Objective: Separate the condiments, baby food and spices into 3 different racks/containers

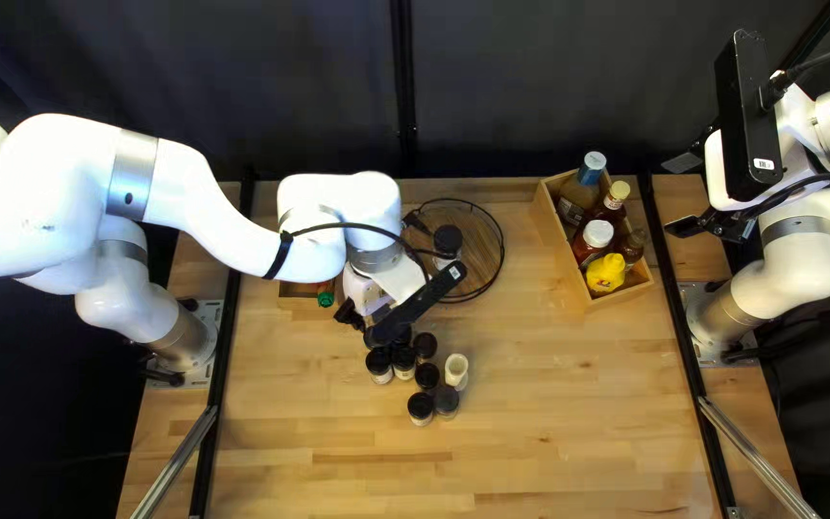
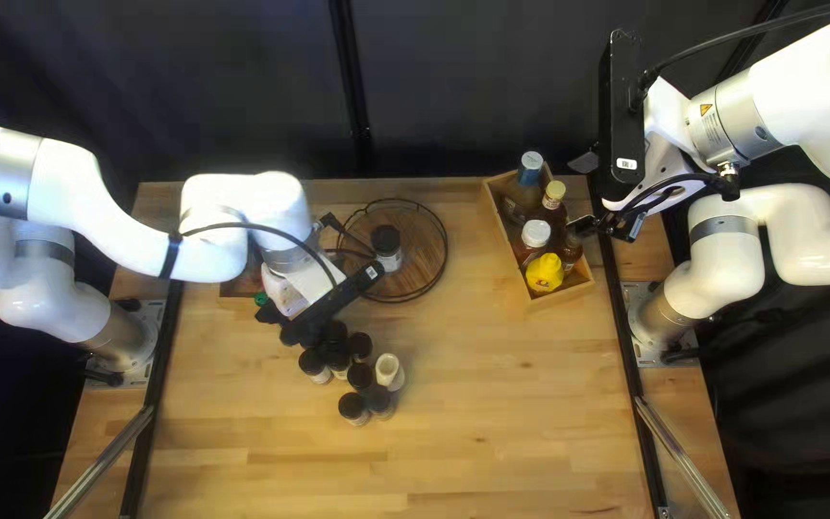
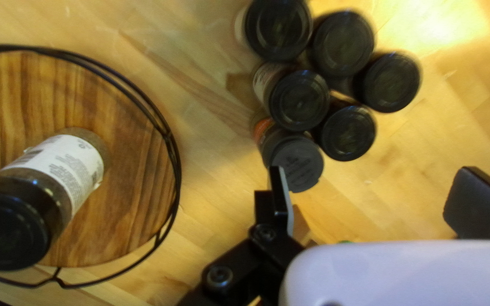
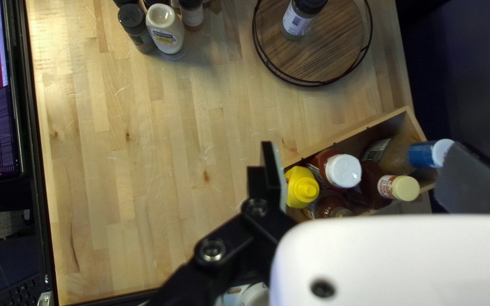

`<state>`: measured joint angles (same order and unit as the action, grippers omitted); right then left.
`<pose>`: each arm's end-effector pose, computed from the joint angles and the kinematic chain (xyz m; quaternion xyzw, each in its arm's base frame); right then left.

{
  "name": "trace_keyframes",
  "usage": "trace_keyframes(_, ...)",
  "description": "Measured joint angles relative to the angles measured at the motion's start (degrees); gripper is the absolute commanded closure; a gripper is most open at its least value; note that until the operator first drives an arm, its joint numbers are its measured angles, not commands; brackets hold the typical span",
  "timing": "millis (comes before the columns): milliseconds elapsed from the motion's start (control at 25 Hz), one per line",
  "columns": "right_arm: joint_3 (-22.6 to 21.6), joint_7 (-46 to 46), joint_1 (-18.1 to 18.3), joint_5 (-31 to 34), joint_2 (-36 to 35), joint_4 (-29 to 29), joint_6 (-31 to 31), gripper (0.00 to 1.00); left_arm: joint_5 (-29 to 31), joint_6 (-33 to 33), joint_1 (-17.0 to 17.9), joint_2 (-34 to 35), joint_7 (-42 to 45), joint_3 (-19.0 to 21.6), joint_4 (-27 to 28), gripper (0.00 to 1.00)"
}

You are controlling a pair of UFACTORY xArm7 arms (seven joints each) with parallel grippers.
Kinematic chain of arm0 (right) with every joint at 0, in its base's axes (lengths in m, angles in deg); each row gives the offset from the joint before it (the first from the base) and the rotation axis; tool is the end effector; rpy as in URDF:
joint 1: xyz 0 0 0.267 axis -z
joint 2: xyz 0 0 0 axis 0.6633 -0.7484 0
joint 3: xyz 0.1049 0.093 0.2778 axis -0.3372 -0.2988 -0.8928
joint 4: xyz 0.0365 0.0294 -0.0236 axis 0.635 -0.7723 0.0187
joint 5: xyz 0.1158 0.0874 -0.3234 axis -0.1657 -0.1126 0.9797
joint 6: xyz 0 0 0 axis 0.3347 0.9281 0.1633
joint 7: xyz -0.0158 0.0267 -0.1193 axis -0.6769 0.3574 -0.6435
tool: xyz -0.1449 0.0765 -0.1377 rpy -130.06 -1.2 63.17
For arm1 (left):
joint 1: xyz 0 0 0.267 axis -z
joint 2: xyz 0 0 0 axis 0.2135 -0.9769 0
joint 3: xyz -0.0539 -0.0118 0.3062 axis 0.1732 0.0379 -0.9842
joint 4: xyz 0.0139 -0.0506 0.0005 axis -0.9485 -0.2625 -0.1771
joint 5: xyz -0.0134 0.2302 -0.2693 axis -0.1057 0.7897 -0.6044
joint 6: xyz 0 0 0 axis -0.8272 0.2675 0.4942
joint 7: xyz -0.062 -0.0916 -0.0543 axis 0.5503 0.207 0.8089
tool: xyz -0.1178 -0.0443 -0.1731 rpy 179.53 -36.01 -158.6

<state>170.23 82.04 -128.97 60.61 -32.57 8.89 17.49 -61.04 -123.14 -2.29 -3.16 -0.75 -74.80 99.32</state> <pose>0.3022 -0.0161 0.4221 0.9561 -0.0553 0.2800 0.0662 0.4063 -0.0146 0.1270 0.9084 -0.4138 0.0129 0.0586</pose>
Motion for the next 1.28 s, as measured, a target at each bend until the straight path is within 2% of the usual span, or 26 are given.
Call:
trace_keyframes(400,0.0,0.0,0.0,0.0,0.0,0.0,0.0,0.00,2.7,2.4,-1.0,-6.1,-0.7,-0.7,0.7,0.00)
trace_keyframes(840,0.0,0.0,0.0,0.0,0.0,0.0,0.0,0.00,3.8,2.6,-1.2,-8.3,-0.9,-1.0,1.2,0.02)
trace_keyframes(880,0.0,0.0,0.0,0.0,0.0,0.0,0.0,0.00,3.8,2.6,-1.2,-8.4,-0.9,-1.0,1.2,0.10)
trace_keyframes(1000,0.0,0.0,0.0,0.0,0.0,0.0,0.0,0.00,3.9,2.6,-1.1,-8.5,-0.7,-0.9,1.2,0.24)
trace_keyframes(1080,0.0,0.0,0.0,0.0,0.0,0.0,0.0,0.00,4.1,2.6,-1.1,-8.5,-0.5,-0.8,1.2,0.47)
trace_keyframes(1120,0.0,0.0,0.0,0.0,0.0,0.0,0.0,0.00,4.2,2.6,-1.1,-8.6,-0.5,-0.8,1.2,0.53)
trace_keyframes(1160,0.0,0.0,0.0,0.0,0.0,0.0,0.0,0.00,4.2,2.6,-1.0,-8.6,-0.4,-0.8,1.2,0.73)
trace_keyframes(1280,0.0,0.0,0.0,0.0,0.0,0.0,0.0,0.00,4.5,2.7,-1.1,-8.6,-0.3,-0.9,1.2,0.74)
